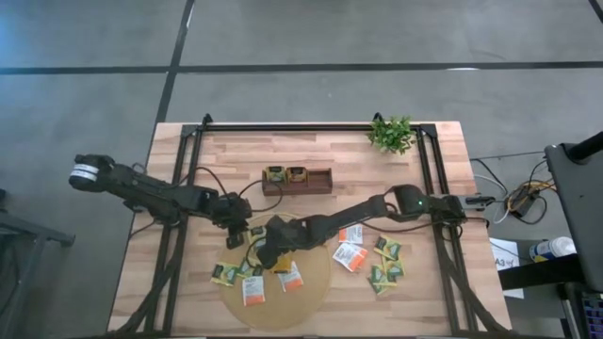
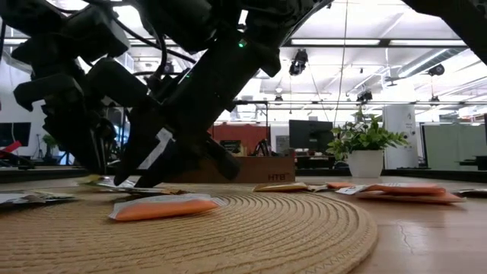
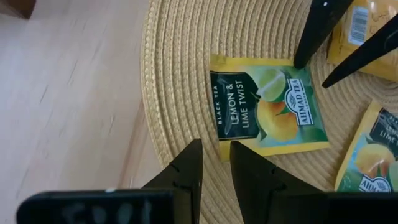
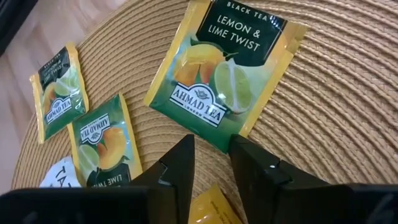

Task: Pick & Place Tea
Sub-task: Put the green tea bag into the left section of the wooden organizer

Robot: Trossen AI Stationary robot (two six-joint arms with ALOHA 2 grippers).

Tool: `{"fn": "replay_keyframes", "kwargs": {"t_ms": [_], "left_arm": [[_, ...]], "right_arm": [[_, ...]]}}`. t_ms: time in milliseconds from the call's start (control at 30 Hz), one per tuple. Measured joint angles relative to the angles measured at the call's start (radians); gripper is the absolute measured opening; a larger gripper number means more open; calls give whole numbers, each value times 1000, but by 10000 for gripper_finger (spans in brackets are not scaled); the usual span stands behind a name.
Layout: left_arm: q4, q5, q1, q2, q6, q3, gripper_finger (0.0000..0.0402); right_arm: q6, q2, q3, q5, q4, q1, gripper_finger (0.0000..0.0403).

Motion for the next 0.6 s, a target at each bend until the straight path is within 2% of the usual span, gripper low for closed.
{"fn": "replay_keyframes", "kwargs": {"t_ms": [200,467,600], "left_arm": [[42,3,3,0,-35,0,76],[76,102,11,8,-46,-6,76],[70,45,13,16,-56,-18,76]], "right_arm": [[-2,0,-2,-1,-4,0,106],[-27,1,-3,0,-4,0,106],[-56,2,-4,1,-4,0,106]]}}
